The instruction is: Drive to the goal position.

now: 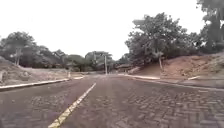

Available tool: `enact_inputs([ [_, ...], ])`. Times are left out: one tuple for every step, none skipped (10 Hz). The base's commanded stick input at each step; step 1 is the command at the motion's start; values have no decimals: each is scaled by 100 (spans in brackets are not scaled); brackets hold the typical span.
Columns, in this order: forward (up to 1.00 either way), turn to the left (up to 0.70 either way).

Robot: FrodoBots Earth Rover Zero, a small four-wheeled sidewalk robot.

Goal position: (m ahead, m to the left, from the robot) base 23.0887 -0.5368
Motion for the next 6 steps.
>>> enact_inputs([
  [100, 0],
  [100, 0],
  [100, 0],
  [100, 0],
  [100, 0],
  [100, 0],
])
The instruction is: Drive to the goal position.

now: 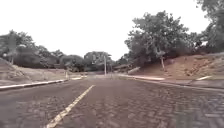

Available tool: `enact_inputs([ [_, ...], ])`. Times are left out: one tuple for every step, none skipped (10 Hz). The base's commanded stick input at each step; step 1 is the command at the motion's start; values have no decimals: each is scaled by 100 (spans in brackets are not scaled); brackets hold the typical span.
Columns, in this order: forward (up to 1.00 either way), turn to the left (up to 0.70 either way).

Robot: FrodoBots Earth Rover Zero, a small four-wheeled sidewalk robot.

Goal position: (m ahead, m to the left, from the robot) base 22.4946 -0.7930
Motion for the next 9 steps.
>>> enact_inputs([
  [100, 0],
  [100, 0],
  [100, 0],
  [100, 0],
  [100, 0],
  [100, 0],
  [100, 0],
  [100, 0],
  [100, 0],
])
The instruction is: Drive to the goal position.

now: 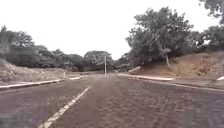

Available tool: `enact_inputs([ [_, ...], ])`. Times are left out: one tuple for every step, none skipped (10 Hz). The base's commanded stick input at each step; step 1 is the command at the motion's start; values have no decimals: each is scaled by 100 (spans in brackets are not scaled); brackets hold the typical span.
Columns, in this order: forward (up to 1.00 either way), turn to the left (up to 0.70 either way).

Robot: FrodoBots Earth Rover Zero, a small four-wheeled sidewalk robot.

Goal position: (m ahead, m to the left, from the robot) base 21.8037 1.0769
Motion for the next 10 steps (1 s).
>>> enact_inputs([
  [100, 0],
  [100, 0],
  [100, 0],
  [100, 0],
  [100, 0],
  [100, 0],
  [100, 0],
  [100, 0],
  [100, 0],
  [100, 0],
])
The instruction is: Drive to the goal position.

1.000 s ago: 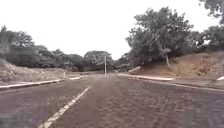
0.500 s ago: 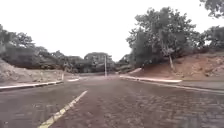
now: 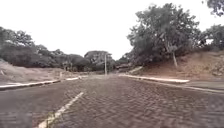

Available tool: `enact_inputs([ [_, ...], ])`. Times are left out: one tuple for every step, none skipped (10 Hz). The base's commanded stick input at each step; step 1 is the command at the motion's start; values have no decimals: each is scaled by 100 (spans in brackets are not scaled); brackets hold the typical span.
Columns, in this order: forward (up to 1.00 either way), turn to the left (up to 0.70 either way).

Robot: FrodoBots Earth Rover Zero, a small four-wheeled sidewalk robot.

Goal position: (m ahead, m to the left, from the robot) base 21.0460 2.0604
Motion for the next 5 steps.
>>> enact_inputs([
  [100, 0],
  [100, 0],
  [100, 0],
  [100, 0],
  [100, 0],
])
